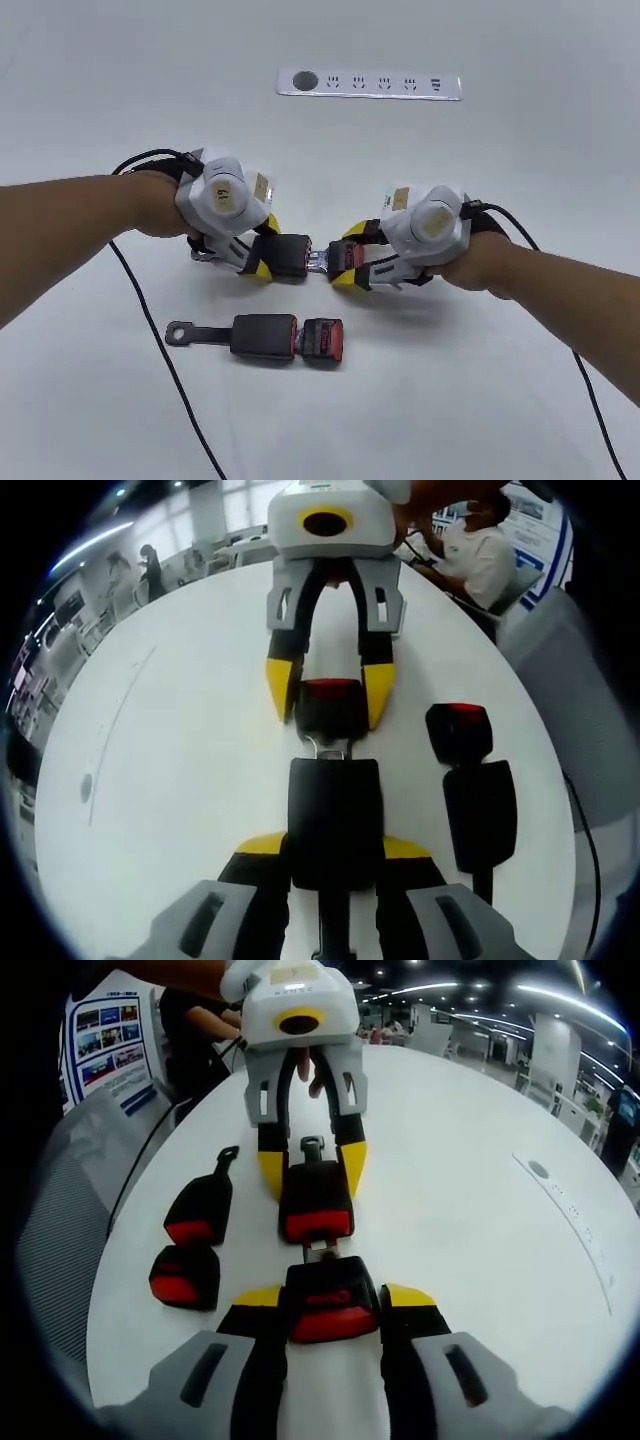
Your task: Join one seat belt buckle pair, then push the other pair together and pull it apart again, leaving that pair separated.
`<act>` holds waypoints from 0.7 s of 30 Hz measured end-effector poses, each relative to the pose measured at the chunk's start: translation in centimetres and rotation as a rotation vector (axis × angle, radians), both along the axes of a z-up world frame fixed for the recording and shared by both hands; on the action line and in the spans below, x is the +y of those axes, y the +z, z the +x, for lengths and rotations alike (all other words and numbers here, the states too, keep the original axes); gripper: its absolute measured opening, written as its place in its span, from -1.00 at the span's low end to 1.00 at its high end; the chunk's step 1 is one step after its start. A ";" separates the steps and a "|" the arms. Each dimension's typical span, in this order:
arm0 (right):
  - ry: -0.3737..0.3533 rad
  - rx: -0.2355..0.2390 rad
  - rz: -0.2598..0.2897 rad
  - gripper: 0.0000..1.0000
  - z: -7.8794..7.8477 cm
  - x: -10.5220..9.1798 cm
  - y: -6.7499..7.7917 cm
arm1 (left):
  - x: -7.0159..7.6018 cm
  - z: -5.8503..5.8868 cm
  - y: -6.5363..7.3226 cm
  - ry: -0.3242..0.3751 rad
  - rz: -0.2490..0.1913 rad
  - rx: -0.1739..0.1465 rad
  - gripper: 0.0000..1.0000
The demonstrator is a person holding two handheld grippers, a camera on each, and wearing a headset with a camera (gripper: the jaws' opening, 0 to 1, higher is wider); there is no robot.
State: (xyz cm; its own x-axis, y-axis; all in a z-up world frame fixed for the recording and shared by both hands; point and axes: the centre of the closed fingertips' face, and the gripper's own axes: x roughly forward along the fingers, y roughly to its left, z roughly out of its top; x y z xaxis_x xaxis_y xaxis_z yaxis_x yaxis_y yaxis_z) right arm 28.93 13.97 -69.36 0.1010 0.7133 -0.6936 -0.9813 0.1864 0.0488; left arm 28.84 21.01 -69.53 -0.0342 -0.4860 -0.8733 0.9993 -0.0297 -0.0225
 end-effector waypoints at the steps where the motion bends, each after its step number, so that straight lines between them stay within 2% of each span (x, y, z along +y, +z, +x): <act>1: 0.002 0.001 0.002 -0.30 0.1 -0.1 0.0 | 0.0 0.0 0.0 0.001 -0.001 0.001 -0.33; 21: -0.005 0.008 -0.006 -0.29 -0.5 -4.4 0.0 | -0.1 -0.1 0.2 0.017 -0.003 0.007 -0.33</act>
